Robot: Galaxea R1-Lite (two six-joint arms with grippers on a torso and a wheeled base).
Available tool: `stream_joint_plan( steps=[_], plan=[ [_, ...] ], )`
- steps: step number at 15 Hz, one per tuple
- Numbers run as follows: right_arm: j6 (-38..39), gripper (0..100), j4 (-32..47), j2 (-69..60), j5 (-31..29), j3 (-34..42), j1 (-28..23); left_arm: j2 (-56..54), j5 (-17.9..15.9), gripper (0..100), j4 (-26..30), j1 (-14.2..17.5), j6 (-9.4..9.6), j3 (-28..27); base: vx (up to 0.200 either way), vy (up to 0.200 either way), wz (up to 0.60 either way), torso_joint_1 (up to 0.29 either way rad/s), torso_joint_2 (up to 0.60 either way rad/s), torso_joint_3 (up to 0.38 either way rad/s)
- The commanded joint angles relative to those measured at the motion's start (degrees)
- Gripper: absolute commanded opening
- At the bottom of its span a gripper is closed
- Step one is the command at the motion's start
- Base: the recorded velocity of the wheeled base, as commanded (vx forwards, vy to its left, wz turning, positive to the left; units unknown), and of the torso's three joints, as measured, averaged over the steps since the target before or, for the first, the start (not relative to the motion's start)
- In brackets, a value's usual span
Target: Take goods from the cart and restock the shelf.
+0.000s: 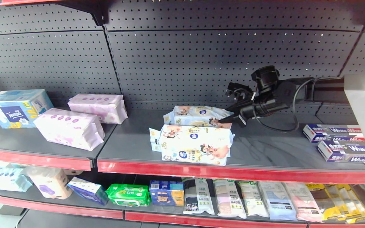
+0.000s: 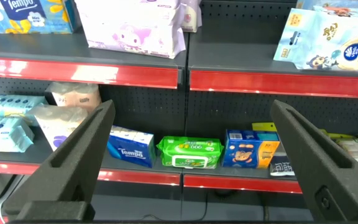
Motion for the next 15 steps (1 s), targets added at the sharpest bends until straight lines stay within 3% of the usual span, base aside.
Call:
stream_joint_plan(
  steps=[1, 15],
  plan=[
    [-0.2, 0, 0.0, 0.2, 0.3, 0.0, 0.0, 0.1, 0.0, 100, 0.0, 0.0, -0.02, -0.1, 0.0, 0.0, 0.0, 0.0, 0.0, 0.0],
    [-2.8, 0, 0.0, 1.1, 0.9, -1.0, 0.9, 0.1, 0.0, 100, 0.0, 0.0, -0.1, 0.0, 0.0, 0.0, 0.0, 0.0, 0.0, 0.0]
  ],
)
